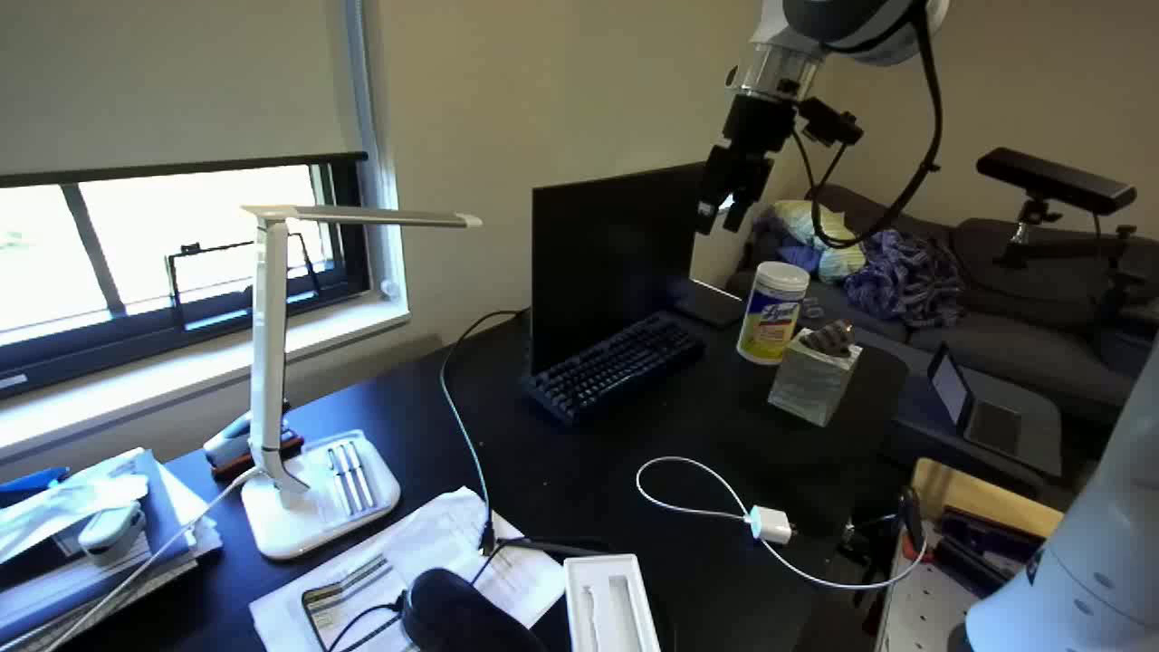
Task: Pick up the object in the box and put it on the table.
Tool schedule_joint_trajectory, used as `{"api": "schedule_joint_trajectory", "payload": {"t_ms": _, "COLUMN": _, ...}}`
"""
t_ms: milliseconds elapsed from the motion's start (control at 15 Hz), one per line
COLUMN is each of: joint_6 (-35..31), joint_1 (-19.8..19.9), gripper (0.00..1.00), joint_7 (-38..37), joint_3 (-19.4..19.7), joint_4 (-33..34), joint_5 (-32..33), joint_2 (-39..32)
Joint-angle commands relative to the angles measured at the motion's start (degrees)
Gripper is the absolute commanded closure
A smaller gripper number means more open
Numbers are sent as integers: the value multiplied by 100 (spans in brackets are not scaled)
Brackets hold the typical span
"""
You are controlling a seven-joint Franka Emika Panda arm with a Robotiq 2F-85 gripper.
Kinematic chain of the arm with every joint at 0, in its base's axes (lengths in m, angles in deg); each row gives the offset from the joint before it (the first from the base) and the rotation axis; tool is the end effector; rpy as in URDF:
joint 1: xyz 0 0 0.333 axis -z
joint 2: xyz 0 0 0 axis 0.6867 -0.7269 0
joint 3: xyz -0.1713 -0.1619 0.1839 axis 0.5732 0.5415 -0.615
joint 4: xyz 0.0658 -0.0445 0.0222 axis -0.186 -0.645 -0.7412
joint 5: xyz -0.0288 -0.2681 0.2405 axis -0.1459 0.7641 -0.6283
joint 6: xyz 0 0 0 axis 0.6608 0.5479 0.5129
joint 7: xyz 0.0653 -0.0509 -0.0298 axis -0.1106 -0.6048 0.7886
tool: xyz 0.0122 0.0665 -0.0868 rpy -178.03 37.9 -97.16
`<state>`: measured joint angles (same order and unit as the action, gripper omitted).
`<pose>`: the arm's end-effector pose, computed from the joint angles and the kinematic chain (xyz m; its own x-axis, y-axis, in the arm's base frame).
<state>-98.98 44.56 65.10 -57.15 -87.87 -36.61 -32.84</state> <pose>0.4225 -0.1063 0.4779 0.9888 -0.0937 0.1165 -0.0768 -0.9869 -0.1416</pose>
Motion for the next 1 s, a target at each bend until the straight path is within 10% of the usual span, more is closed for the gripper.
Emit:
{"api": "schedule_joint_trajectory", "payload": {"t_ms": 0, "joint_6": 20, "joint_1": 147, "gripper": 0, "joint_7": 42, "joint_3": -131, "joint_4": 14, "joint_5": -51, "joint_2": -13}}
{"api": "schedule_joint_trajectory", "payload": {"t_ms": 400, "joint_6": -1802, "joint_1": 832, "gripper": 0, "joint_7": -1517, "joint_3": -333, "joint_4": -741, "joint_5": 508, "joint_2": 190}}
{"api": "schedule_joint_trajectory", "payload": {"t_ms": 933, "joint_6": -1949, "joint_1": 1218, "gripper": 0, "joint_7": -1779, "joint_3": -254, "joint_4": -968, "joint_5": 977, "joint_2": 34}}
